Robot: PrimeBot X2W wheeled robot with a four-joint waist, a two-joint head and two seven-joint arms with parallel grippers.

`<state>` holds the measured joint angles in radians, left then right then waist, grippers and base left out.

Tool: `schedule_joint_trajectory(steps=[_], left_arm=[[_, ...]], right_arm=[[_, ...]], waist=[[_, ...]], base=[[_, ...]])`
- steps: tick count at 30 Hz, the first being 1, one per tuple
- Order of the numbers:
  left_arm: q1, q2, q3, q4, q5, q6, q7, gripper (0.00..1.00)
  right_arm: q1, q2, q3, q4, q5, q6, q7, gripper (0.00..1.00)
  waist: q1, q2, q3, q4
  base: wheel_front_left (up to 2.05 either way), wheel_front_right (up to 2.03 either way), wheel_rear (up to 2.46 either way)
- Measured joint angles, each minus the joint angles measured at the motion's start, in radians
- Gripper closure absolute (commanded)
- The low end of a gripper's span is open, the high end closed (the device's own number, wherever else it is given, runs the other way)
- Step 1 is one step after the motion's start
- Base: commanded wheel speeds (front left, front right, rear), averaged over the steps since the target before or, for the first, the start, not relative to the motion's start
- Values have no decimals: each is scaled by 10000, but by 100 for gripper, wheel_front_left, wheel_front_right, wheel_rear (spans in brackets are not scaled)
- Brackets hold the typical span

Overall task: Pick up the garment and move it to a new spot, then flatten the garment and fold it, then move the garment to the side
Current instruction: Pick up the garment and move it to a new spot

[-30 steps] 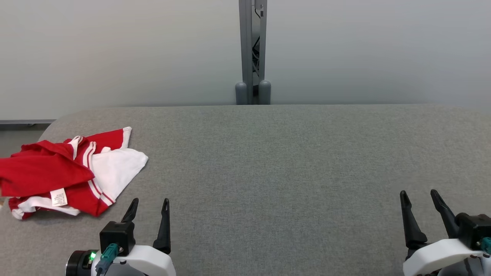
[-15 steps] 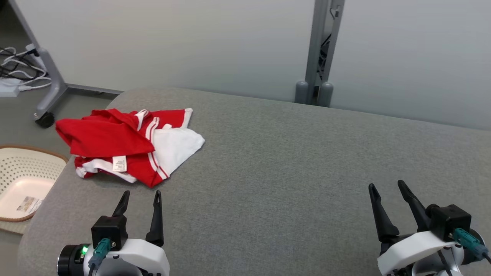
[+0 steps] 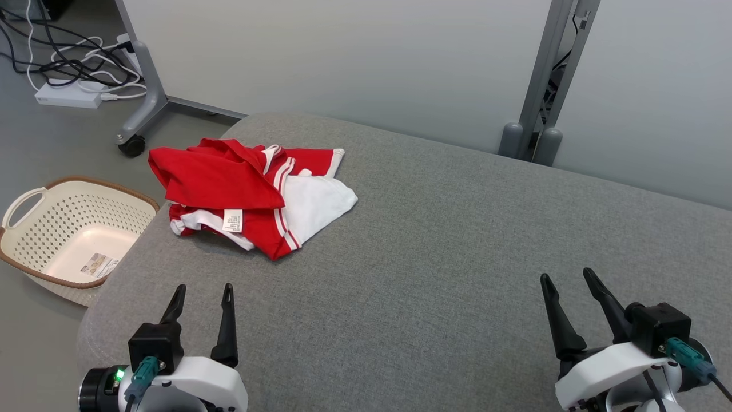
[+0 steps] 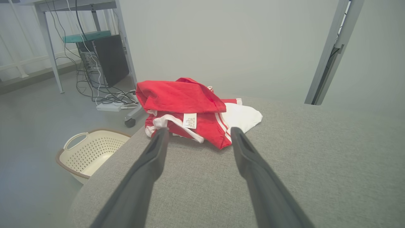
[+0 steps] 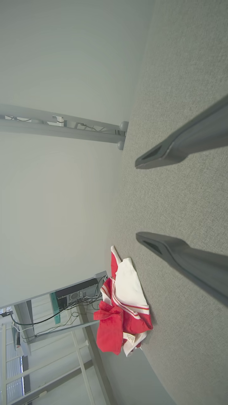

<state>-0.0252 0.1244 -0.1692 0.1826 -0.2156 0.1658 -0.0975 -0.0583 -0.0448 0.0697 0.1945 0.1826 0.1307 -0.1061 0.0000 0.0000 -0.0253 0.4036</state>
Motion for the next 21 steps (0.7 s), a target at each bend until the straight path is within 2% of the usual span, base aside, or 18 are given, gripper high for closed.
schedule_joint_trajectory(steps=[8, 12, 17, 21], left_arm=[[-117, 61, -48, -138, -84, 10, 69, 0], [-622, 21, -29, -426, -376, -157, 454, 0], [-2165, 332, -63, -642, -616, -568, 1628, 0], [-3597, 704, 88, 58, -980, -966, 2713, 0]], right_arm=[[-44, -2, 19, 134, -17, 0, -92, 0], [-122, 0, -15, 136, -90, 0, -167, 0], [-212, 0, 13, 67, -347, 0, -167, 0], [-507, 6, 98, -71, -558, 2, -86, 0]], waist=[[0, 0, 75, -125], [0, 1, 138, -206], [0, 1, 348, -417], [0, 0, 733, -713]], base=[[0, 0, 0], [0, 0, 0], [0, 0, 0], [0, 0, 0]])
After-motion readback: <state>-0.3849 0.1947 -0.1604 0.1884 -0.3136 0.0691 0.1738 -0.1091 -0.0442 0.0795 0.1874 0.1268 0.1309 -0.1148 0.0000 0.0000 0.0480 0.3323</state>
